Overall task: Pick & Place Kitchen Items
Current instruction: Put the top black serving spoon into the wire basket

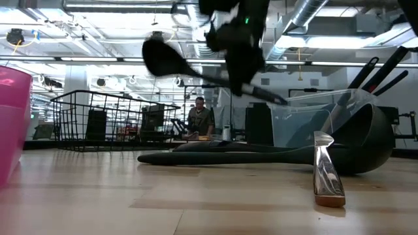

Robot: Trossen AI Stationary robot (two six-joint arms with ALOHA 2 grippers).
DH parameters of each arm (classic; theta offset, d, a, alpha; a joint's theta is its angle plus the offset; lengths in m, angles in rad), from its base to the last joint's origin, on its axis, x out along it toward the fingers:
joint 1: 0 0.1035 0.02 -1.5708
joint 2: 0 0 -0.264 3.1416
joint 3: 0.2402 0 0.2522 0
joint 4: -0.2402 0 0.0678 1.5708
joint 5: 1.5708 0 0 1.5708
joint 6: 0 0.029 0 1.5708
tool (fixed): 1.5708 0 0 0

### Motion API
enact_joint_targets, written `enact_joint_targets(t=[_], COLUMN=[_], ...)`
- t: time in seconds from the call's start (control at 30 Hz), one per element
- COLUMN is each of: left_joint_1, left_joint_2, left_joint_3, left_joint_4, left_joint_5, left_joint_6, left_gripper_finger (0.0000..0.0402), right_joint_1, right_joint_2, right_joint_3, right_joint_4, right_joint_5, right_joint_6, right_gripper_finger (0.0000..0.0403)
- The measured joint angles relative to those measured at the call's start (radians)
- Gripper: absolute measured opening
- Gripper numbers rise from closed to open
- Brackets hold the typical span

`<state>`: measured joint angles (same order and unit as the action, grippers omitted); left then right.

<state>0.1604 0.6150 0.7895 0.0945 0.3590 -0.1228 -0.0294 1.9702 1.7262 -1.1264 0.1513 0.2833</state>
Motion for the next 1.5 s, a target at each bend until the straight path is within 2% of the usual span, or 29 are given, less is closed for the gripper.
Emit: enact_joint_targets(t=[0.17, 0.4, 0.57, 0.63, 0.8, 1.0, 1.33, 1.5], left_joint_1=[0.0, 0.0, -0.003, -0.006, -0.038, -0.06, -0.057, -0.058], left_joint_2=[0.09, 0.272, 0.343, 0.355, 0.363, 0.363, 0.481, 0.513], left_joint_3=[0.0, 0.0, 0.0, 0.0, 0.0, 0.0, 0.0, 0.0], left_joint_4=[-0.026, -0.034, -0.058, -0.107, -0.223, -0.263, -0.277, -0.276], left_joint_5=[-0.152, -0.306, -0.33, -0.356, -0.496, -0.644, -0.712, -0.726], left_joint_6=[0.109, 0.145, 0.15, 0.175, 0.25, 0.318, 0.336, 0.323], left_gripper_finger=[0.0156, 0.0244, 0.0277, 0.028, 0.0276, 0.0274, 0.0271, 0.0224], right_joint_1=[0.016, 0.045, 0.05, 0.05, 0.03, 0.008, 0.022, 0.037], right_joint_2=[-0.077, -0.074, -0.066, -0.066, -0.066, -0.066, -0.066, -0.066], right_joint_3=[0.0, 0.001, 0.0, 0.0, 0.0, 0.0, 0.0, 0.0], right_joint_4=[-0.003, -0.02, -0.037, -0.04, -0.055, -0.03, -0.005, -0.003], right_joint_5=[0.001, 0.01, 0.02, 0.047, 0.076, 0.081, 0.066, 0.059], right_joint_6=[0.032, 0.032, 0.039, 0.053, 0.058, 0.058, 0.066, 0.07], right_gripper_finger=[0.0051, 0.0051, 0.0051, 0.0051, 0.0051, 0.0051, 0.0051, 0.0051])
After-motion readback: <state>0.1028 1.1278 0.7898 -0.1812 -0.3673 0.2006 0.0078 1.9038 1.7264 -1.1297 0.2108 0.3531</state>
